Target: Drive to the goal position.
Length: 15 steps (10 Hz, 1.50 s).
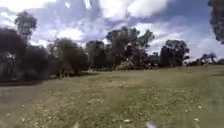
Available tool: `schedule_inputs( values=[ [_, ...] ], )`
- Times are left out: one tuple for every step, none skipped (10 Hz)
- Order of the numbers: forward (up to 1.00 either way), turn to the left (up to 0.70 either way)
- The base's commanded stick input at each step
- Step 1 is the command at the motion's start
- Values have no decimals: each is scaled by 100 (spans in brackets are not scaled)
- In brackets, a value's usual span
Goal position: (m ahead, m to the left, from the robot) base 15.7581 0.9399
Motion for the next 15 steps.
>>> schedule_inputs(
  values=[
    [70, 0],
    [70, 0],
    [70, 0],
    [70, 0],
    [70, 0],
    [70, 0],
    [70, 0],
    [70, 0],
    [70, 0],
    [70, 0],
    [70, 0],
    [70, 0],
    [70, 0],
    [70, 0],
    [70, 0]
  ],
)
